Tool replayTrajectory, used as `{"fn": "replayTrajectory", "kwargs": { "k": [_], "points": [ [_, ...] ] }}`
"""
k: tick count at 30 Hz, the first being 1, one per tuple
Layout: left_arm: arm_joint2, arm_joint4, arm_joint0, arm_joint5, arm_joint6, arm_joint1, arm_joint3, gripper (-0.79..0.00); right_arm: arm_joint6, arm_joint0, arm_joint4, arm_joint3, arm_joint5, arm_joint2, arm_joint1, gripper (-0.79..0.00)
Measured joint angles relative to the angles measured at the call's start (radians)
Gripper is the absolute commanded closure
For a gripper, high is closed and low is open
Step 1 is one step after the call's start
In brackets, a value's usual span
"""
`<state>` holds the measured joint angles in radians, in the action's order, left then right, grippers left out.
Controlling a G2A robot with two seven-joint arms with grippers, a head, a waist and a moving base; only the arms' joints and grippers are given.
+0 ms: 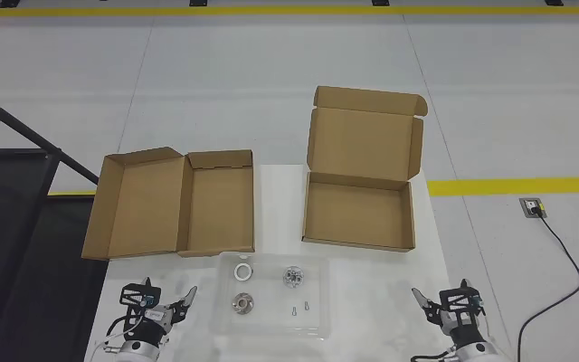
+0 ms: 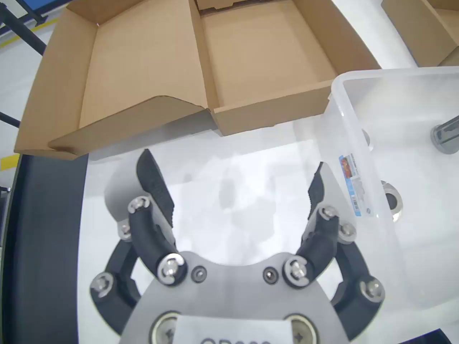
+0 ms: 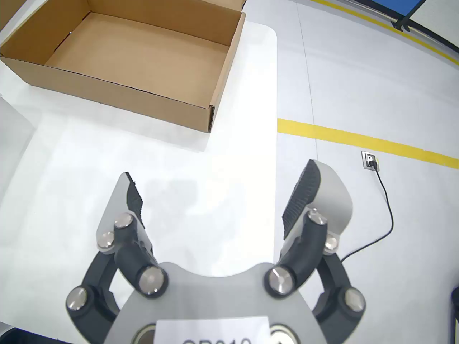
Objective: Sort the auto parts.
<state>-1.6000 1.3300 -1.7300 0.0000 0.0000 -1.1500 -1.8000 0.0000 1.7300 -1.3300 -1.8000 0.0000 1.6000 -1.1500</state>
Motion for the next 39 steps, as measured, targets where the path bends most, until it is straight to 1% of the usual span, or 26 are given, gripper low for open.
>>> {"fn": "replayTrajectory", "kwargs": {
  "k": [13,15,18,22,25,28,30,33,35,39],
  "points": [
    [0.0,0.0,0.0,0.0,0.0,0.0,0.0,-0.785,0.0,0.0,0.0,0.0,0.0,0.0,0.0,-0.785],
    [-0.004,-0.009,0.0,0.012,0.011,-0.002,0.002,-0.785,-0.005,-0.001,-0.018,-0.023,-0.01,-0.004,0.001,-0.785],
    [-0.014,-0.046,-0.011,0.039,0.055,-0.007,-0.005,-0.785,0.012,0.002,-0.09,-0.103,-0.025,-0.014,0.002,-0.785],
    [-0.044,-0.099,-0.036,0.022,0.123,-0.009,-0.025,-0.785,0.088,-0.004,-0.14,-0.222,-0.065,-0.042,0.003,-0.785],
    [-0.07,-0.147,-0.054,0.006,0.173,-0.012,-0.037,-0.785,0.179,-0.028,-0.197,-0.306,-0.143,-0.085,0.006,-0.785],
    [-0.092,-0.181,-0.065,-0.005,0.199,-0.014,-0.045,-0.785,0.285,-0.072,-0.257,-0.362,-0.234,-0.16,0.007,-0.785],
    [-0.099,-0.189,-0.071,-0.011,0.204,-0.015,-0.05,-0.785,0.354,-0.111,-0.29,-0.378,-0.281,-0.232,0.003,-0.785],
    [-0.101,-0.19,-0.073,-0.015,0.204,-0.015,-0.051,-0.785,0.446,-0.167,-0.267,-0.365,-0.341,-0.333,-0.005,-0.785],
    [-0.1,-0.19,-0.072,-0.014,0.203,-0.015,-0.05,-0.785,0.473,-0.175,-0.253,-0.361,-0.35,-0.347,-0.005,-0.785],
    [-0.1,-0.189,-0.072,-0.014,0.203,-0.015,-0.05,-0.785,0.455,-0.172,-0.255,-0.361,-0.347,-0.342,-0.005,-0.785]
  ]
}}
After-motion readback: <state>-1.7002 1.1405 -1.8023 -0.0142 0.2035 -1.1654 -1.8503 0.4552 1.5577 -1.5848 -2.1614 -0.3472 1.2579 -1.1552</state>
